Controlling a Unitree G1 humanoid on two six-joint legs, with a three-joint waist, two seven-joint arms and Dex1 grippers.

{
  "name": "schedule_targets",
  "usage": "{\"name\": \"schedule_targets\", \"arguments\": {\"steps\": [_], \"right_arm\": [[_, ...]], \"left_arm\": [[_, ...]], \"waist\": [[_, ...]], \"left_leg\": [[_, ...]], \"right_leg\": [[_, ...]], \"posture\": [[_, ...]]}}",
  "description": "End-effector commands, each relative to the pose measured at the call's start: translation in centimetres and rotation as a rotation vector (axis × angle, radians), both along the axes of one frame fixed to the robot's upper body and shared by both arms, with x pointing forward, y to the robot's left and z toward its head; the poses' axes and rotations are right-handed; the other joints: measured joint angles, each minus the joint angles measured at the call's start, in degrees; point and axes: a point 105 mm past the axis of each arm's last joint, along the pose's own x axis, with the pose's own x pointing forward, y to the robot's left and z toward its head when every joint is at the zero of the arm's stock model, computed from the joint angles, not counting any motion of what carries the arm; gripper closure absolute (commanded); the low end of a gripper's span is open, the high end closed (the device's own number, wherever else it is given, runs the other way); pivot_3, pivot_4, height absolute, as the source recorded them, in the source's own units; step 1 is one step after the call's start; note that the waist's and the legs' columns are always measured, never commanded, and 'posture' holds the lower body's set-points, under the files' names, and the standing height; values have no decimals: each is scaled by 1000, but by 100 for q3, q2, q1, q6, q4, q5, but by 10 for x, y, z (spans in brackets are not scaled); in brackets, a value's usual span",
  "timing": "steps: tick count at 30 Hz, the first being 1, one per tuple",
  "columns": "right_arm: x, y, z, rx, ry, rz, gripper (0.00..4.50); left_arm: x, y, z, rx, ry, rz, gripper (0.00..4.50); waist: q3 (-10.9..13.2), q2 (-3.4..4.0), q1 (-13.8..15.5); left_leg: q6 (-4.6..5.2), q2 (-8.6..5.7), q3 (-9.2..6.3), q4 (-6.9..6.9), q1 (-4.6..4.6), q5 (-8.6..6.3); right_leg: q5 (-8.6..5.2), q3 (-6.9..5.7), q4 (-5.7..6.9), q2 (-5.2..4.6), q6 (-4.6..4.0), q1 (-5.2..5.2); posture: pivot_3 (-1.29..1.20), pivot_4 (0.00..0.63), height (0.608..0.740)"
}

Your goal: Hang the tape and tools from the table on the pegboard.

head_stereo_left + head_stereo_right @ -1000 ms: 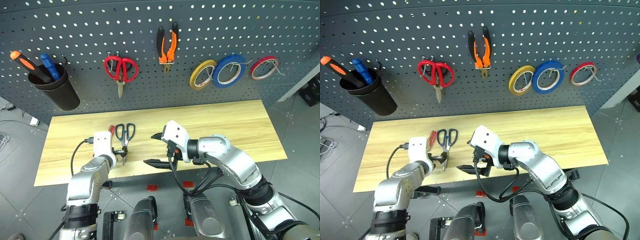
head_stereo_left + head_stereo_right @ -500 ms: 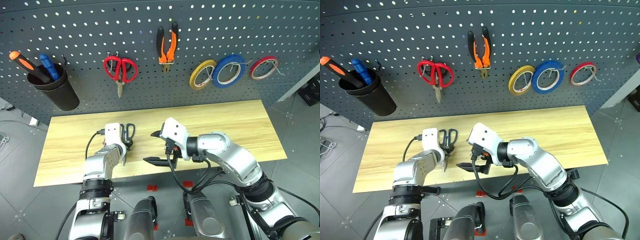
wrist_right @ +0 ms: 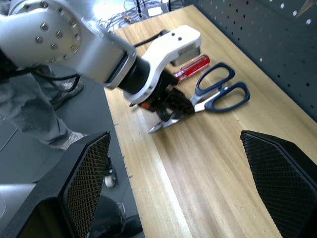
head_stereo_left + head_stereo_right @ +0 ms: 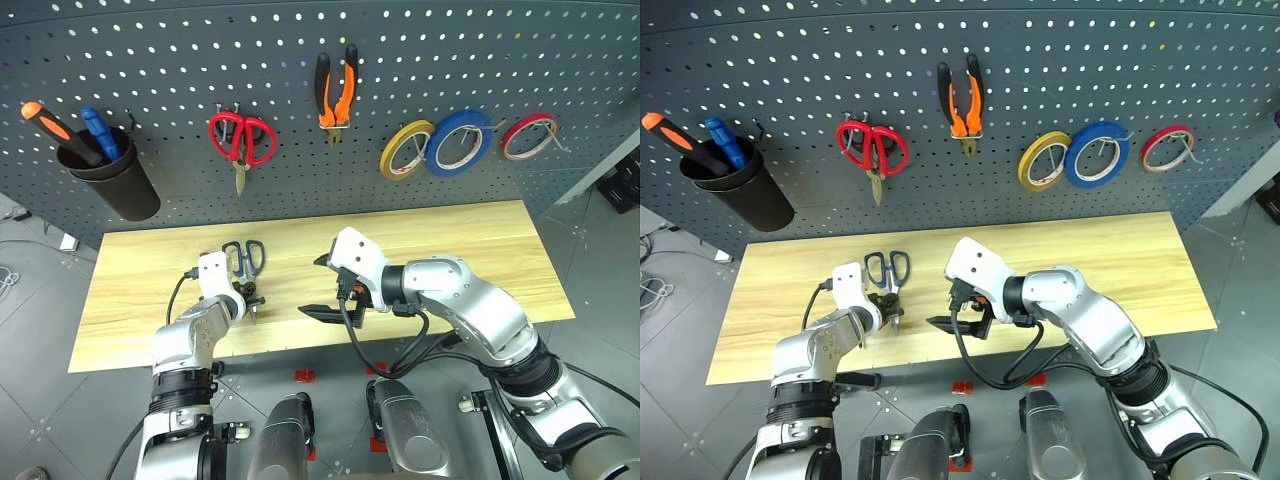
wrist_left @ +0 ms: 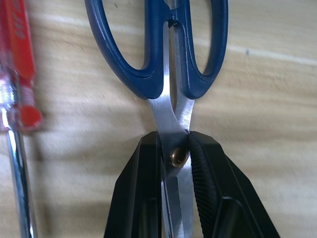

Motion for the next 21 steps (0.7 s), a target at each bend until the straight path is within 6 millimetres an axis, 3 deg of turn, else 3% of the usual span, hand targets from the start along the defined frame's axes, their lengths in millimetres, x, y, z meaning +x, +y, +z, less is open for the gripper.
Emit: {"name": "schedule_targets", "arguments": {"steps": [1, 6, 9, 12, 16, 21], "right_arm": [[-2, -2, 18, 78, -76, -12, 0], [-2, -13, 44, 194, -252, -30, 0], [-17, -23, 67, 303, -304, 44, 0], [-18, -27, 86, 390, -322, 31, 0], [-18, -31, 98, 433, -352, 30, 0], [-15, -33, 100, 432, -367, 16, 0]], "left_arm": [[-11, -15, 15, -16, -75, -112, 3980], [-39, -29, 45, 148, -233, -281, 4013], [-66, -37, 67, 178, -347, -289, 4013], [-81, -41, 98, 317, -494, -310, 4013], [-90, -50, 129, 416, -644, -338, 4013], [-86, -49, 175, 449, -818, -301, 4013]], "waist": [[0, -1, -4], [3, -3, -16], [4, 0, -26], [4, -2, -7], [3, 0, 6], [3, 0, 19]], "left_leg": [[0, 0, 1, 0, -1, 0], [-1, 1, 1, -4, -15, 0], [-2, 2, 4, -12, -18, -1], [0, 2, 5, -11, -18, -3], [2, 3, 2, -9, -14, -1], [3, 3, 3, -6, -17, 0]], "right_leg": [[0, 2, -1, 0, 0, -1], [0, 6, -5, 0, 0, -19], [0, 10, -11, 1, -1, -21], [0, 12, -16, 0, -1, -18], [1, 11, -5, 1, -4, -17], [2, 7, -9, 1, -6, -15]], "posture": [[-323, 325, 740], [-318, 321, 740], [-318, 321, 740], [-302, 314, 740], [-290, 306, 740], [-286, 299, 740]]}}
